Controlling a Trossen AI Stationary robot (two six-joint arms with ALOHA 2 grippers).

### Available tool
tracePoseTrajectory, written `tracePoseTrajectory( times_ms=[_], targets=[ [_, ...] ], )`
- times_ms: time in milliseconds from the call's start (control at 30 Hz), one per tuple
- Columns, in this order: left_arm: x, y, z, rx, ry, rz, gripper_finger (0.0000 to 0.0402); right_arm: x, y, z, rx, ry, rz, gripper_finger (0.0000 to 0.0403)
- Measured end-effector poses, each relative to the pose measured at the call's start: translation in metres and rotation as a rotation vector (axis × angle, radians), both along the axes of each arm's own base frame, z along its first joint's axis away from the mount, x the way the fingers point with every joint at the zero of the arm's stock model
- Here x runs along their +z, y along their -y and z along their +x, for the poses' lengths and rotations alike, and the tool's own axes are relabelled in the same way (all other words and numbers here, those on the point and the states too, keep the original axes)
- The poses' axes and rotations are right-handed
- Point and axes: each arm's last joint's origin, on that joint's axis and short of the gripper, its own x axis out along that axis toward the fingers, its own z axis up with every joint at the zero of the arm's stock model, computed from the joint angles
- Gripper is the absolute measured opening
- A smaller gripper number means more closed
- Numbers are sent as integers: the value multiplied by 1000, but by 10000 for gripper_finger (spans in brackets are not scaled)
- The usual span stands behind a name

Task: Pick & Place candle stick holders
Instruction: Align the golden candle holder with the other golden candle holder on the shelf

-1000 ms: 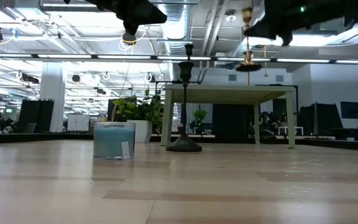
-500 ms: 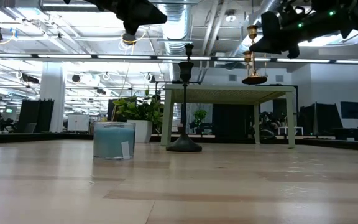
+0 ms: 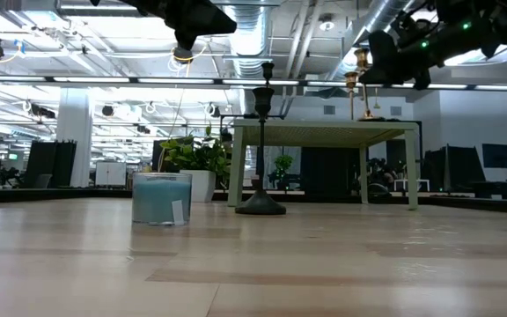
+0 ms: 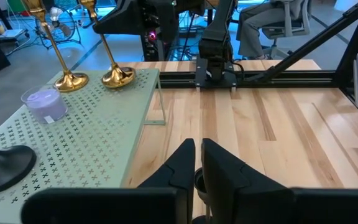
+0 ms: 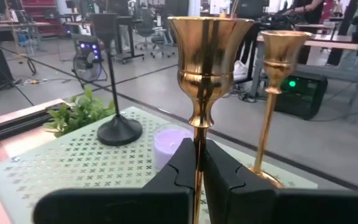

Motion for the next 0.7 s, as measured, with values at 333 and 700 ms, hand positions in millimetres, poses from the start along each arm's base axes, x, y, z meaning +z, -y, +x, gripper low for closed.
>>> tracePoseTrajectory(
  times_ms=[333,700],
  targets=[
    [1,0,0,0,6,0,30,-10,8,9,-18,-47,25,0],
    [1,0,0,0,7,0,30,-14,10,15,-19,-56,29,15]
  ],
)
